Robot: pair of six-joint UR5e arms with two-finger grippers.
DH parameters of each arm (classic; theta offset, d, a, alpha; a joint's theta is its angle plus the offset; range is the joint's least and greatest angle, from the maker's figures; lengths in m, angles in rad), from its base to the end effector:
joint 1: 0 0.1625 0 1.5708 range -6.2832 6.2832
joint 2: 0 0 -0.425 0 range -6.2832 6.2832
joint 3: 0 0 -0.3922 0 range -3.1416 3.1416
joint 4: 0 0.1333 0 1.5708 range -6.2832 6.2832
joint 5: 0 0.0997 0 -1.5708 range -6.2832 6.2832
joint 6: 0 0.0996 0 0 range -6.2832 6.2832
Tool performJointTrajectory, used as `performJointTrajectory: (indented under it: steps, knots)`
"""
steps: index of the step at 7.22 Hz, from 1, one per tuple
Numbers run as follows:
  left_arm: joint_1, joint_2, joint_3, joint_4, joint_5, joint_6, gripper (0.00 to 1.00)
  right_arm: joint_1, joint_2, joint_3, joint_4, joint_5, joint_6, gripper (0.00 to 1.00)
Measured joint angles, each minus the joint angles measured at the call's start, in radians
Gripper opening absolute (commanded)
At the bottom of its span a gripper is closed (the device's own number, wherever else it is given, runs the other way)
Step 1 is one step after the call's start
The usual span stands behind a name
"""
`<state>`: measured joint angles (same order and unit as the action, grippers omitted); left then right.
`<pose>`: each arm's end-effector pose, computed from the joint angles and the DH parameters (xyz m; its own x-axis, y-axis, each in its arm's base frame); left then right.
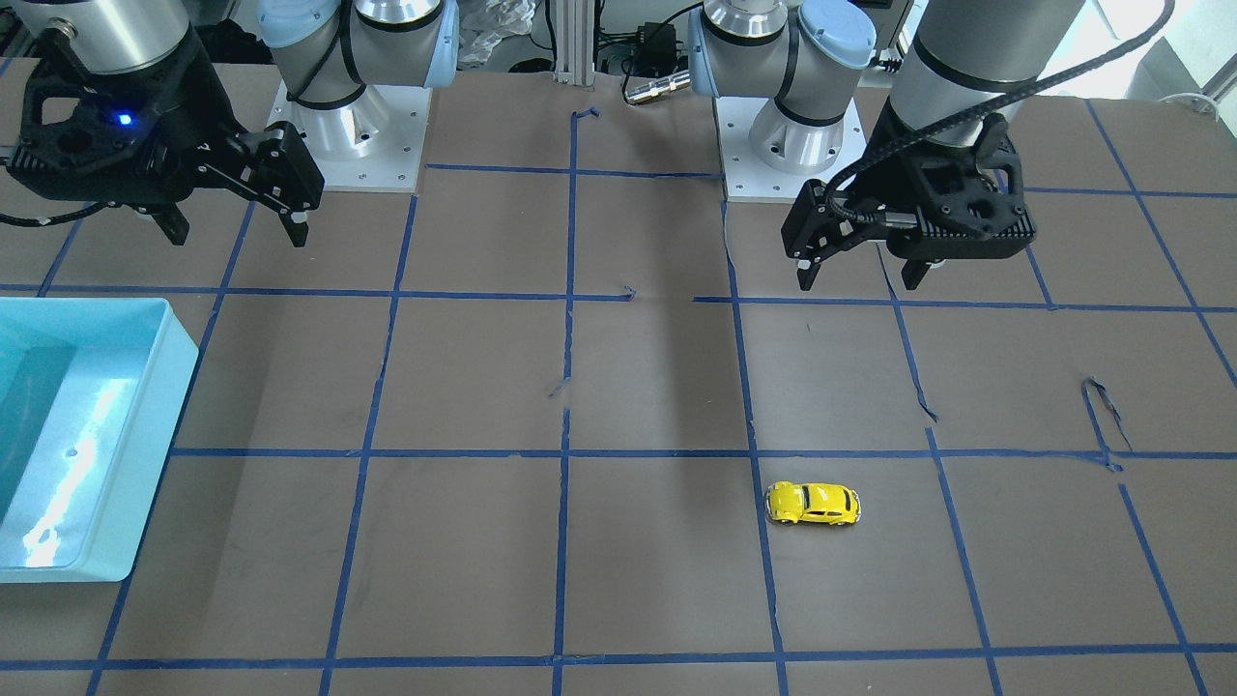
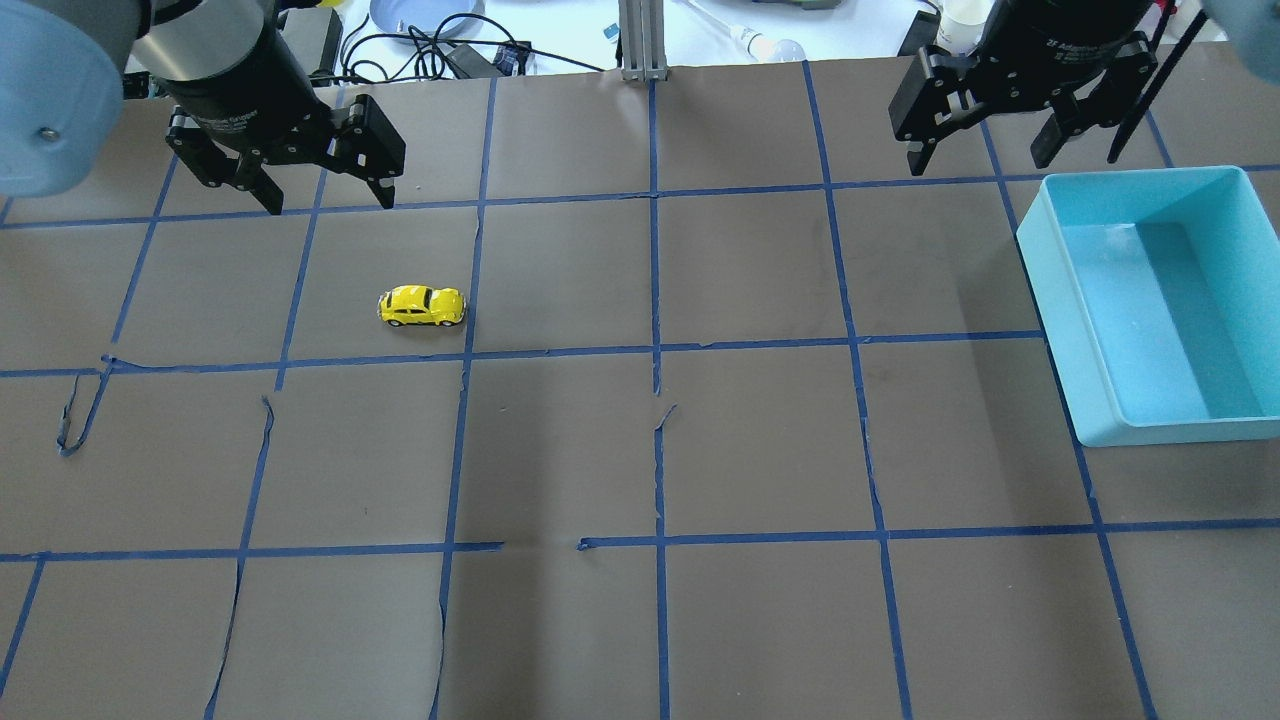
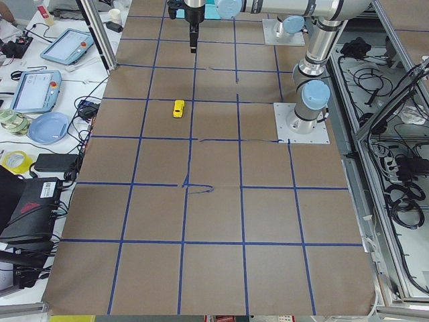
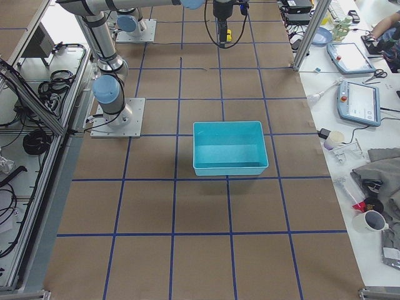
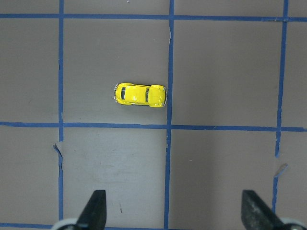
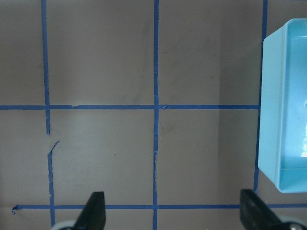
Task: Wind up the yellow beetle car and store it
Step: 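Lower the left gripper down beside the yellow beetle car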
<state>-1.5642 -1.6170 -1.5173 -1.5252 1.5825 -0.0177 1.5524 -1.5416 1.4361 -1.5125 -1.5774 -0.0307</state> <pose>-0.1287 -0.5175 0.4957 -0.9996 -0.0249 -0.0108 -0.0243 0.9983 -0.0531 0.1233 -0.5091 0.5338 -0.9999 -0.0120 0.0080 -0.0123 0.9988 -0.0470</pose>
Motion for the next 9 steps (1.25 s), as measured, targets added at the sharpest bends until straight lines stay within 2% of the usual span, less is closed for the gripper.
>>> performJointTrajectory:
  steps: [2,4,6,9]
  knots:
    - [0.001,-0.018,-0.044,0.025,-0.011,0.012,1.0,0.0,0.0,0.001,0.0,0.0,0.0,1.0]
    - [0.015,-0.045,-0.104,0.103,-0.015,0.172,1.0,0.0,0.0,0.001,0.0,0.0,0.0,1.0]
    - [0.04,-0.099,-0.128,0.162,-0.013,0.482,1.0,0.0,0.0,0.001,0.0,0.001,0.0,1.0]
    - [0.1,-0.196,-0.135,0.216,-0.012,1.095,1.0,0.0,0.0,0.001,0.0,0.004,0.001,1.0]
